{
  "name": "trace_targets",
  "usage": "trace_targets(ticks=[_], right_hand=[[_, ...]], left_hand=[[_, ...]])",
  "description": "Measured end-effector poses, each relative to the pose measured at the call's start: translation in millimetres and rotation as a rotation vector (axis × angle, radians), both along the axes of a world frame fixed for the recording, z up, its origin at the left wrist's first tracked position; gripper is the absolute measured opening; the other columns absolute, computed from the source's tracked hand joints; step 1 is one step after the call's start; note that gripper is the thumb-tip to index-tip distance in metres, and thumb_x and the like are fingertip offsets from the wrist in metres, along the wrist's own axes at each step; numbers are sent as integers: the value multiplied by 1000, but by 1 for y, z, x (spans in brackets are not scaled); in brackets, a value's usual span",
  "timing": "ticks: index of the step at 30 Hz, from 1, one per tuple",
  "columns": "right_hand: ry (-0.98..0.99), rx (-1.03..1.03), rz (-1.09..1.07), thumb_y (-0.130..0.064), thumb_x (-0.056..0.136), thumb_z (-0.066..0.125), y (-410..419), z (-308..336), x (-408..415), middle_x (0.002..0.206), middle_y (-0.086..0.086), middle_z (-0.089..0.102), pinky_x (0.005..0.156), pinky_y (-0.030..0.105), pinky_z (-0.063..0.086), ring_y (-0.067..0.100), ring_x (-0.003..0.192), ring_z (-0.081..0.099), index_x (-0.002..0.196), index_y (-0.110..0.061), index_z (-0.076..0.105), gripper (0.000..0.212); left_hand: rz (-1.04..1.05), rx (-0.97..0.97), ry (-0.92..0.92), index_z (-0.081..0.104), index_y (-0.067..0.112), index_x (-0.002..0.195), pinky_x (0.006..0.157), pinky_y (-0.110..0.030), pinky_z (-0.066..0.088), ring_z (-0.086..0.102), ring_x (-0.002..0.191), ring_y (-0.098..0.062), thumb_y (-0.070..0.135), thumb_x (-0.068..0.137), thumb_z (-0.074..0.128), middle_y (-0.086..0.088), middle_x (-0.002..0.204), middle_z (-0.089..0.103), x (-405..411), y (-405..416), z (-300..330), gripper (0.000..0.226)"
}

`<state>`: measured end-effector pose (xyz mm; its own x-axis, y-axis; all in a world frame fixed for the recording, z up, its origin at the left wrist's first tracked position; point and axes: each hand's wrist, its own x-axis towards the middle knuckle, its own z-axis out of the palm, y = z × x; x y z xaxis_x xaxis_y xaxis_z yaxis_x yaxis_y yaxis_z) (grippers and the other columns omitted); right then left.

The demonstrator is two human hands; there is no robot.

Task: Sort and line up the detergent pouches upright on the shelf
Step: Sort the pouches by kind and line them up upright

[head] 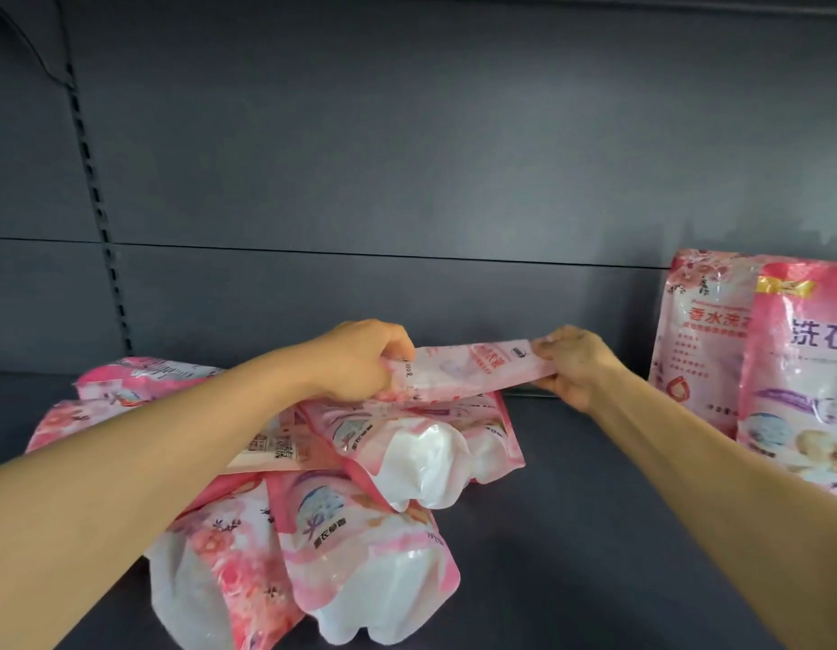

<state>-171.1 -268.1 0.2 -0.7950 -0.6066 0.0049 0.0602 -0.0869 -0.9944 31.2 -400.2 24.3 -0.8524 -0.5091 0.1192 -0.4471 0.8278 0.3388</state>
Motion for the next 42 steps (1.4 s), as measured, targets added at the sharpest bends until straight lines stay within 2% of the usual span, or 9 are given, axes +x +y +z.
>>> trace_targets(ticks=[5,12,19,22,26,29,33,38,42], right_hand=[[159,-199,-22,6,94,45,12,35,-9,63,1,64,44,22,50,15,60,63,64,-16,35,38],[392,-299,7,-3,93,53,15,66,-19,49,-9,54,52,25,45,9,52,54,63,-17,40,35],[343,-265,16,-9,86,65,16,56,-19,55,-7,66,50,25,53,10,49,61,65,-14,52,25],[203,-339,-26,-7,83,67,22,49,-19,69,-5,73,56,31,58,12,59,67,67,-15,52,24],[100,-316,-43,-7,82,67,33,33,-21,89,8,68,68,36,58,22,75,67,82,-14,58,12],[68,-294,-13,-10,83,67,41,20,-17,86,3,73,73,39,55,21,79,69,90,-11,64,7],[154,-187,-45,-12,89,62,44,14,-7,93,4,71,77,40,54,22,84,69,88,-13,67,5],[94,-169,-109,-15,95,54,50,23,-1,85,1,68,71,40,54,19,77,66,90,-12,63,10],[71,-191,-151,-18,95,54,72,30,1,88,2,69,71,42,55,20,79,67,90,-15,62,10]], left_hand=[[178,-66,-38,51,16,125,91,-30,43,53,116,-23,17,92,51,-4,129,55,4,-16,0,33],[466,-83,-332,49,14,68,60,-27,47,60,68,-24,33,90,55,-5,75,61,21,-41,-19,30],[570,399,82,46,5,74,41,-22,37,43,51,-17,8,87,65,-7,67,47,17,-38,-26,23],[598,747,347,45,1,69,52,-31,47,50,58,-24,-15,82,59,-15,67,50,12,-41,-34,25],[626,991,386,52,1,74,57,-33,44,52,66,-24,-9,88,54,-14,77,54,8,-50,-39,17],[650,1025,474,52,5,72,51,-32,46,50,61,-23,-2,90,55,-10,73,54,2,-45,-35,19],[594,994,692,59,3,92,70,-39,53,59,71,-27,1,88,60,-15,86,61,-10,-31,-25,4],[518,920,916,62,6,86,92,-51,50,62,89,-31,6,91,58,-19,101,64,-17,-8,-4,6],[387,901,1056,65,10,81,92,-51,51,63,87,-28,12,94,57,-16,99,67,-21,28,22,15]])
